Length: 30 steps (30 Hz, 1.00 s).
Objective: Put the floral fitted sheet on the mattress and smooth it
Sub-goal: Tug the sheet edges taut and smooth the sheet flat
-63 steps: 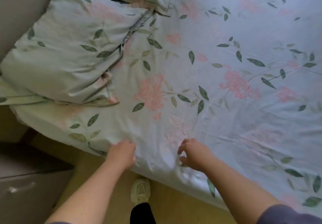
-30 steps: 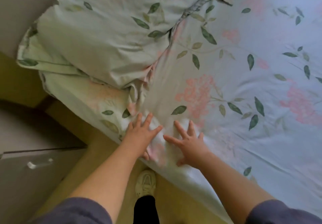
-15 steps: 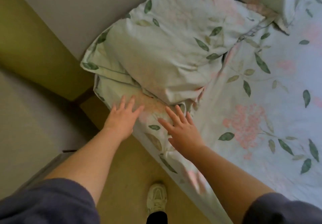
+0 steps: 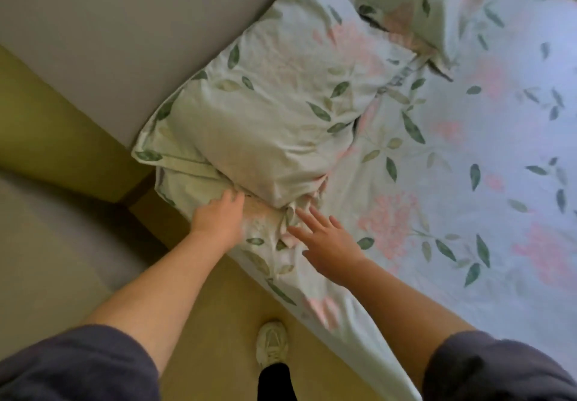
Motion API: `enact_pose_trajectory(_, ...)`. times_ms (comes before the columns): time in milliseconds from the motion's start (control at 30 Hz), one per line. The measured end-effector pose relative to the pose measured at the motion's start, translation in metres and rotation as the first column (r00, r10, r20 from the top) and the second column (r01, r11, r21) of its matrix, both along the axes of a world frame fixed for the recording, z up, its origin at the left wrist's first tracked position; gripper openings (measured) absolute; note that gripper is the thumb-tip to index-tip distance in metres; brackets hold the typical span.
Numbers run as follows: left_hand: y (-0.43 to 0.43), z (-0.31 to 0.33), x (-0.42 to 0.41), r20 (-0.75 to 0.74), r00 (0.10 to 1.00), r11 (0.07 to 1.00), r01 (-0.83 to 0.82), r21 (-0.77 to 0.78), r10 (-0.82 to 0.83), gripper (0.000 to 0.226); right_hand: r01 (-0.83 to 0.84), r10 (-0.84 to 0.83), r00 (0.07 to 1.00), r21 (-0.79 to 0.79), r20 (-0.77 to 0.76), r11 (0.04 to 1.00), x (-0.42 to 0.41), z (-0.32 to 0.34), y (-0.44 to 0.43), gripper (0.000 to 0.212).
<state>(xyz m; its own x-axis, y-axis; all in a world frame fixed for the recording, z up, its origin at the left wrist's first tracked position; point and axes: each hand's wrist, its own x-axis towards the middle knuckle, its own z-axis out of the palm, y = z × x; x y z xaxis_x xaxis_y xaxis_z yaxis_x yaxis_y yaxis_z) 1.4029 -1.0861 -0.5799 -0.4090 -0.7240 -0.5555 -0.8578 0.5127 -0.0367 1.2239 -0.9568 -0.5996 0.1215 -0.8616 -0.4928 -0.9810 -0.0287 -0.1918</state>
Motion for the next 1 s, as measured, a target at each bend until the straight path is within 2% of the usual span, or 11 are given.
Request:
enact_pose_trajectory(167,0.078,0.101,-0.083,-0.233,0.966,0.993,0.120,0.009,-0.114,0.058,0.290,-0.306,0.943,-0.126,-0.133,0.949,-0.083,0.111,0.070,0.061)
enact_pose_trajectory(233,0.117,0.136,-0.114,-0.314,0.940,0.989,0.145,0.001,-0.137,0.057,0.349,-0.375,0.912,-0.170,-0.165,0.922,-0.110,0.152,0.112,0.061)
enact_pose_trajectory(267,0.128,0.145,-0.121,-0.336,0.931,0.989,0.148,-0.002,-0.140,0.057,0.369,-0.401,0.902,-0.197,-0.158,0.908,-0.115,0.163,0.120,0.061)
enact_pose_trajectory(433,0.260,0.225,-0.205,-0.516,0.819,0.966,0.242,-0.087,-0.252,0.054,0.522,-0.599,0.793,-0.380,-0.114,0.764,-0.167,0.262,0.270,0.055)
enact_pose_trajectory(500,0.316,0.249,-0.236,-0.523,0.790,0.945,0.307,-0.112,-0.319,0.057,0.564,-0.661,0.738,-0.414,-0.137,0.715,-0.185,0.289,0.332,0.054)
enact_pose_trajectory(600,0.413,0.292,-0.288,-0.548,0.717,0.895,0.420,-0.152,-0.429,0.059,0.652,-0.783,0.601,-0.471,-0.157,0.595,-0.212,0.333,0.444,0.056)
enact_pose_trajectory(700,0.478,0.326,-0.329,-0.576,0.614,0.828,0.509,-0.234,-0.540,0.058,0.713,-0.858,0.489,-0.496,-0.156,0.496,-0.232,0.364,0.534,0.056)
enact_pose_trajectory(733,0.477,0.330,-0.331,-0.575,0.606,0.823,0.512,-0.247,-0.550,0.058,0.728,-0.865,0.476,-0.481,-0.157,0.488,-0.233,0.366,0.538,0.056)
enact_pose_trajectory(767,0.503,0.343,-0.351,-0.584,0.554,0.789,0.544,-0.285,-0.593,0.058,0.745,-0.893,0.421,-0.502,-0.157,0.440,-0.244,0.378,0.573,0.056)
enact_pose_trajectory(867,0.539,0.360,-0.390,-0.548,0.481,0.709,0.615,-0.345,-0.684,0.057,0.784,-0.941,0.305,-0.521,-0.148,0.337,-0.265,0.389,0.628,0.058)
enact_pose_trajectory(1000,0.570,0.349,-0.438,-0.487,0.452,0.637,0.696,-0.331,-0.747,0.057,0.844,-0.963,0.208,-0.466,-0.170,0.264,-0.291,0.373,0.677,0.059)
